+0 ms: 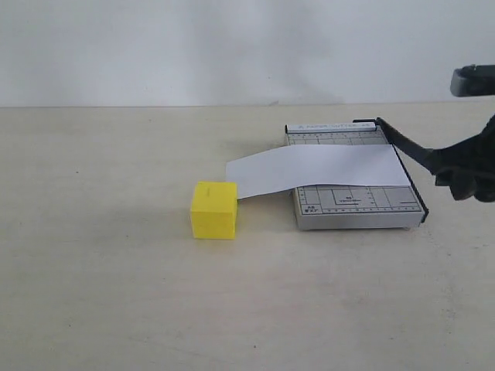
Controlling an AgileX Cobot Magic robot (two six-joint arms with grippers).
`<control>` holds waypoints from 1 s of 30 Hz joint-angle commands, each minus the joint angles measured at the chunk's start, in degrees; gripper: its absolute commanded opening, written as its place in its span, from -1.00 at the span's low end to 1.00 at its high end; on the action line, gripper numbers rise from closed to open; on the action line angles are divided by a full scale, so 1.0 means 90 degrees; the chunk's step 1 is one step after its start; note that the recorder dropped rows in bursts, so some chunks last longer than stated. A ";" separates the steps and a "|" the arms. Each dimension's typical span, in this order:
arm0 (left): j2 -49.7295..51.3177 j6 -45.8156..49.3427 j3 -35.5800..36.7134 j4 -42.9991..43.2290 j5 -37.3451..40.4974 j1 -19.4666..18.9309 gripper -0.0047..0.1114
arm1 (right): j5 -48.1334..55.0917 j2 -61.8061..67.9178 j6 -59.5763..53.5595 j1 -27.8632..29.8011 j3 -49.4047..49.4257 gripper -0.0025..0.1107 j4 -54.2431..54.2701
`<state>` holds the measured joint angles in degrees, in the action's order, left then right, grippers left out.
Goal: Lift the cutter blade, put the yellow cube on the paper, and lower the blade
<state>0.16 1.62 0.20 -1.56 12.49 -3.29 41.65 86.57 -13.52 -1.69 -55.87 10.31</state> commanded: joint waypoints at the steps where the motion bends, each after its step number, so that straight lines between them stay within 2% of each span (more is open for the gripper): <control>1: -0.0018 -0.0051 -0.0022 -0.0063 -0.0077 -0.0017 -0.84 | -0.0697 -0.0203 -0.0411 -0.0017 -0.0534 -0.88 0.0169; 4: -0.0018 -0.0051 -0.0022 -0.0063 -0.0077 -0.0017 -0.84 | -0.0725 -0.0245 -0.0424 -0.0017 -0.0611 -0.84 0.0174; 7: -0.0018 -0.0051 -0.0022 -0.0063 -0.0077 -0.0017 -0.84 | -0.0635 -0.0286 -0.0585 -0.0017 -0.0610 -0.66 0.0253; 10: -0.0018 -0.0051 -0.0022 -0.0063 -0.0077 -0.0017 -0.84 | -0.0445 -0.0286 -0.0991 -0.0017 -0.0610 -0.26 0.0560; 11: -0.0018 -0.0051 -0.0022 -0.0063 -0.0077 -0.0017 -0.84 | -0.0431 -0.0286 -0.1133 -0.0017 -0.0610 -0.05 0.0764; 13: -0.0018 -0.0051 -0.0022 -0.0063 -0.0077 -0.0017 -0.84 | -0.0444 -0.0286 -0.1278 -0.0017 -0.0610 0.13 0.0955; 18: -0.0018 -0.0051 -0.0022 -0.0063 -0.0077 -0.0017 -0.84 | -0.0573 -0.0407 -0.1751 -0.0017 -0.0577 0.13 0.1255; 22: -0.0018 -0.0051 -0.0022 -0.0063 -0.0077 -0.0017 -0.84 | -0.1339 -0.1086 -0.2054 -0.0017 -0.0171 0.13 0.1520; 26: -0.0018 -0.0051 -0.0022 -0.0063 -0.0077 -0.0017 -0.84 | -0.2267 -0.2490 -0.2541 -0.0017 0.0975 -0.01 0.2075; 30: -0.0018 -0.0051 -0.0022 -0.0063 -0.0077 -0.0017 -0.84 | -0.2730 -0.4159 -0.2745 -0.0017 0.2377 -0.12 0.2627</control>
<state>0.16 1.62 0.20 -1.56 12.49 -3.29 20.02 58.24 -36.75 -1.78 -41.82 30.78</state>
